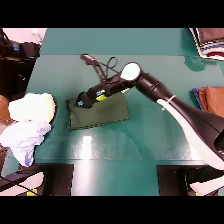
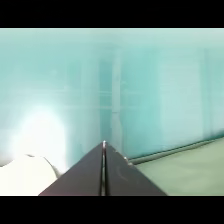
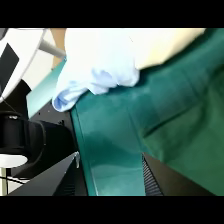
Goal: Fold the shirts.
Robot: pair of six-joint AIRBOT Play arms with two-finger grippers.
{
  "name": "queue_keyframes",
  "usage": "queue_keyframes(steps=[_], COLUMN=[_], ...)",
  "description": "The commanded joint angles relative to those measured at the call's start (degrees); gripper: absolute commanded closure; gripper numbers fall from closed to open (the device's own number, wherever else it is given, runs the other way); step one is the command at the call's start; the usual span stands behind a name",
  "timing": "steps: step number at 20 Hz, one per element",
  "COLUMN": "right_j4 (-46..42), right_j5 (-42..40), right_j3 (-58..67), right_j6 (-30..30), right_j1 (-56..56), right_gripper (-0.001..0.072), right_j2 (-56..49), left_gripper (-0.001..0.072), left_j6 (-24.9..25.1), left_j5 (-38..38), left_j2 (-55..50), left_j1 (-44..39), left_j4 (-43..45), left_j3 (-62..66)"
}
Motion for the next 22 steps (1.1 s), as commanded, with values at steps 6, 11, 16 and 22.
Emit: queue_keyframes(steps=[6,11,16,22], right_j4=[-6.84,-4.04,0.72,-0.04], right_j5=[0.68,0.70,2.10,2.27], right_j3=[-29.18,-32.30,-22.75,-11.58], right_j6=[3.96,3.87,3.67,3.61], right_j1=[-25.68,-30.51,-23.30,-15.56], right_gripper=[0.0213,0.0133,0.0138,0.0601], right_j2=[10.49,5.11,-5.35,-11.02], left_gripper=[0.0683,0.0683,0.0683,0.0683], left_j6=[0.00,0.02,0.50,0.50], left_j5=[-2.32,-0.83,-0.76,-1.09], left_j2=[0.87,0.76,0.76,0.76], left_j1=[1.01,0.85,0.85,0.85], left_j4=[-0.72,-3.65,-3.67,-4.11], left_j3=[-0.02,-0.33,-0.37,-0.42])
